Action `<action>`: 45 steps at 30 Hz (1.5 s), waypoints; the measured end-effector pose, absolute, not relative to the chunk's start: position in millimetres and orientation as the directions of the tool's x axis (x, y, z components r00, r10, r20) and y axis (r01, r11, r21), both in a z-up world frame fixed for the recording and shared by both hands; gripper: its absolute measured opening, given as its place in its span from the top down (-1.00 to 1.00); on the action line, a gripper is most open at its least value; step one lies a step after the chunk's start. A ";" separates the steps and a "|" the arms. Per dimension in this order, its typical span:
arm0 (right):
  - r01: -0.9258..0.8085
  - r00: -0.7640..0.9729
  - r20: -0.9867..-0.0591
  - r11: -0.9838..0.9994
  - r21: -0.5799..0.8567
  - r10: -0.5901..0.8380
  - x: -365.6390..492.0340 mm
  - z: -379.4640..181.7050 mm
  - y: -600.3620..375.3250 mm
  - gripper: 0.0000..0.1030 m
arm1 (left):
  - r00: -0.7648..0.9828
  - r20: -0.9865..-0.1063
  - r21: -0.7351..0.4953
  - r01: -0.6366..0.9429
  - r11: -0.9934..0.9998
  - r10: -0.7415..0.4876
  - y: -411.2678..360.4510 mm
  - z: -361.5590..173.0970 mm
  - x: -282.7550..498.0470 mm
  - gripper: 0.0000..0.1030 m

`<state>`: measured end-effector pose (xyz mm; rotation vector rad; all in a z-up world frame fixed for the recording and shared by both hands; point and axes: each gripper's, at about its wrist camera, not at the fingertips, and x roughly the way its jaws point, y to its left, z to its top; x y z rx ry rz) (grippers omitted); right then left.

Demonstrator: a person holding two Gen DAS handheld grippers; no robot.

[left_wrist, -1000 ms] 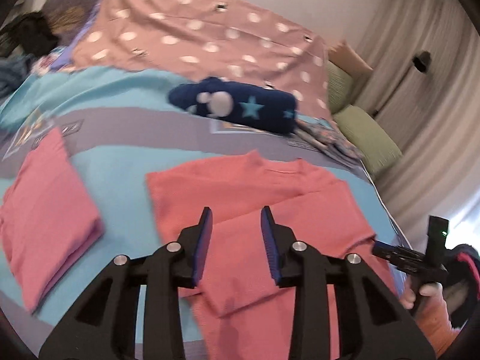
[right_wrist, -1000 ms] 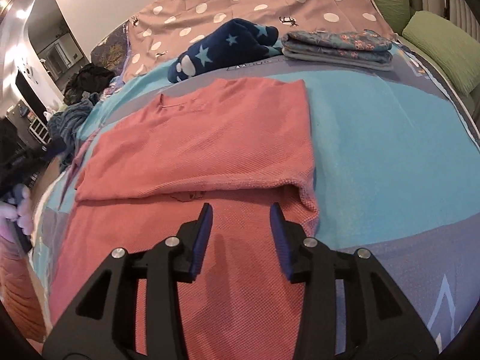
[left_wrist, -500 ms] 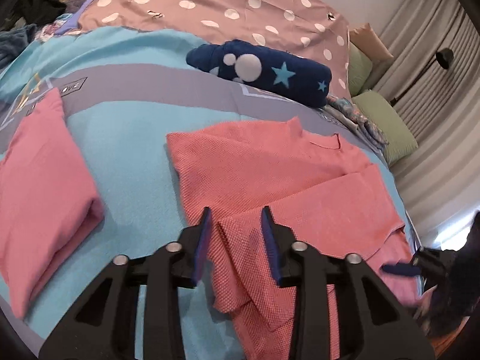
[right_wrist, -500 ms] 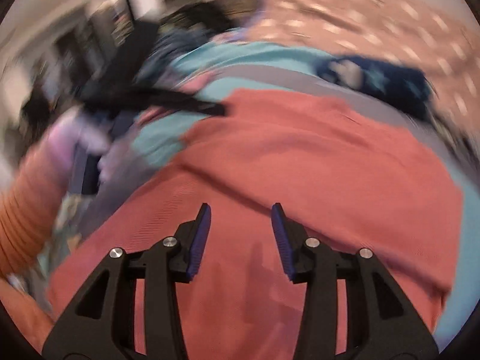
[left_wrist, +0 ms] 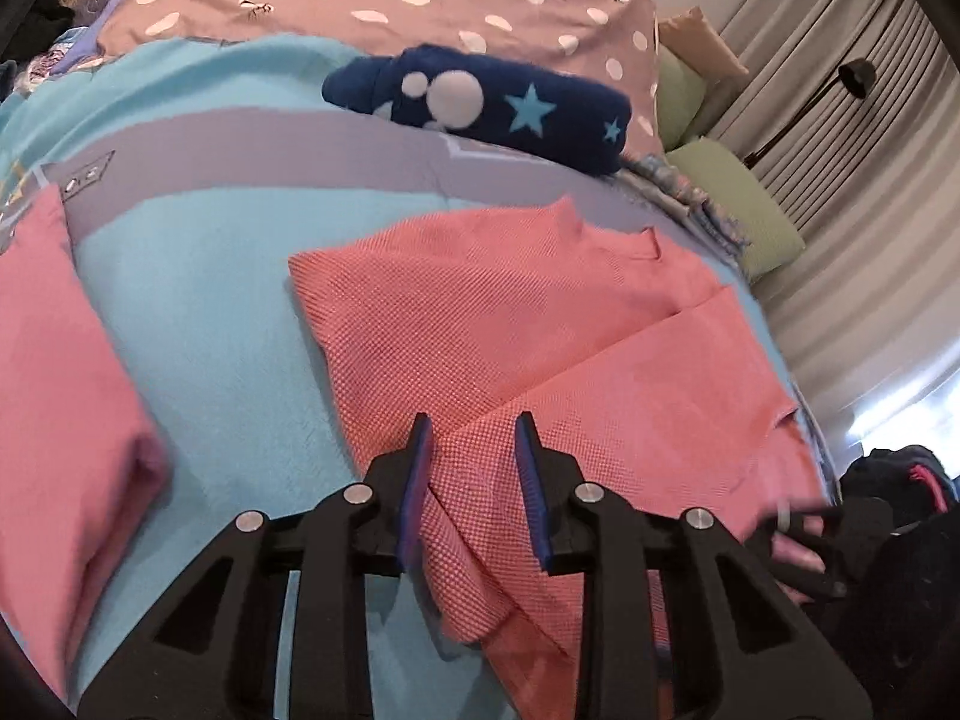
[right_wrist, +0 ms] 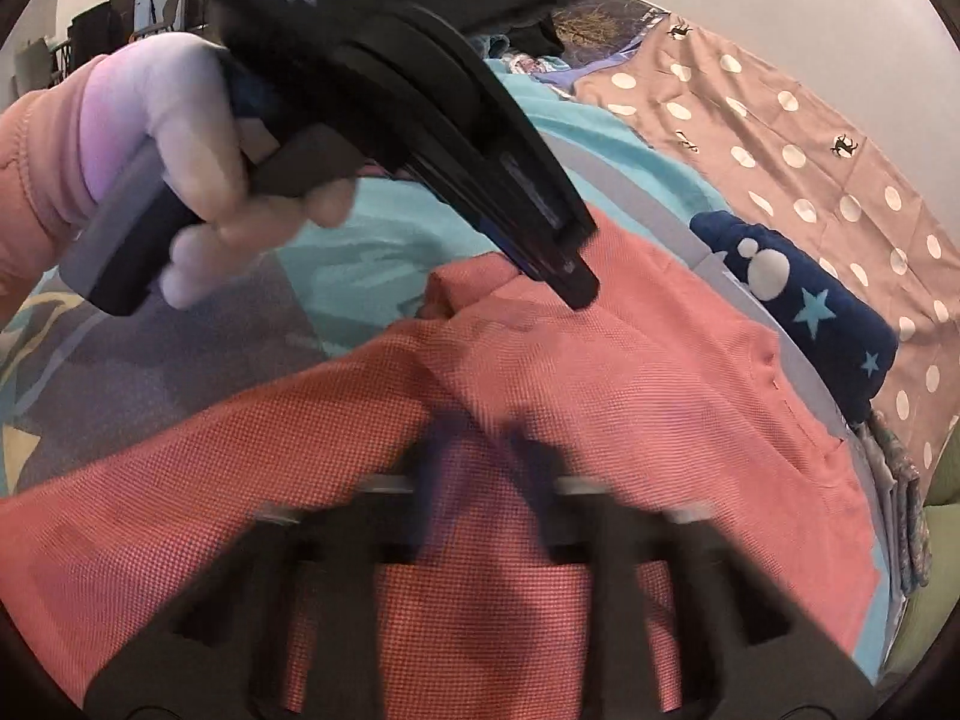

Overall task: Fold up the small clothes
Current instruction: 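Grasp the coral shirt's folded edge with the right gripper while the left gripper pinches the hem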

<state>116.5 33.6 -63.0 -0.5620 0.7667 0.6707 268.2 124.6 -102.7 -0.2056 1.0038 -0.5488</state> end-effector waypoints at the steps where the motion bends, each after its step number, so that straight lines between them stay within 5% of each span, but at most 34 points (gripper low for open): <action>1: -0.720 0.542 -0.767 0.661 -0.214 0.342 117.9 -62.7 32.6 0.96 | 0.420 -0.735 -0.410 0.350 0.842 -0.532 123.8 -101.9 267.3 1.00; 8: -0.667 0.603 -0.678 0.731 -0.140 0.421 126.7 -31.5 16.6 0.97 | 0.545 -0.605 -0.415 0.406 0.814 -0.580 131.1 -43.4 257.2 1.00; 14: -0.652 0.492 -0.733 0.757 0.047 0.470 153.6 -38.9 17.6 0.97 | 0.499 -0.680 -0.418 0.337 0.844 -0.536 144.2 -64.8 278.0 1.00; 20: -0.637 0.389 -0.760 0.748 0.186 0.520 151.3 -48.7 -12.0 0.97 | 0.420 -0.719 -0.450 0.326 0.831 -0.554 147.9 -100.5 265.1 0.68; 28: -0.642 0.393 -0.759 0.746 0.178 0.519 139.5 -48.4 -20.8 0.93 | 0.389 -0.740 -0.405 0.393 0.826 -0.548 129.3 -98.3 265.0 0.30; 32: -0.662 0.433 -0.748 0.741 0.116 0.503 131.0 -44.1 -13.8 0.30 | 0.393 -0.749 -0.386 0.396 0.833 -0.533 125.5 -102.5 262.2 0.30; 35: -0.693 0.439 -0.757 0.718 0.058 0.485 128.1 -44.9 1.4 0.19 | 0.399 -0.758 -0.358 0.407 0.841 -0.516 121.9 -102.1 260.4 0.41; 36: -0.707 0.436 -0.767 0.706 0.032 0.470 127.1 -47.7 9.1 0.18 | 0.402 -0.759 -0.344 0.420 0.840 -0.512 119.8 -101.5 259.2 0.67; 37: -0.718 0.434 -0.787 0.696 -0.007 0.439 127.5 -53.4 18.4 0.19 | 0.399 -0.753 -0.351 0.427 0.833 -0.522 119.0 -100.9 258.5 0.93; 40: -0.707 0.451 -0.794 0.706 -0.039 0.408 134.5 -58.5 26.7 0.93 | 0.428 -0.730 -0.354 0.431 0.830 -0.533 119.8 -96.8 253.4 0.95; 45: -0.623 0.535 -0.693 0.779 0.063 0.484 147.4 -24.4 0.6 0.93 | 0.498 -0.634 -0.384 0.461 0.800 -0.592 122.5 -55.6 251.0 0.95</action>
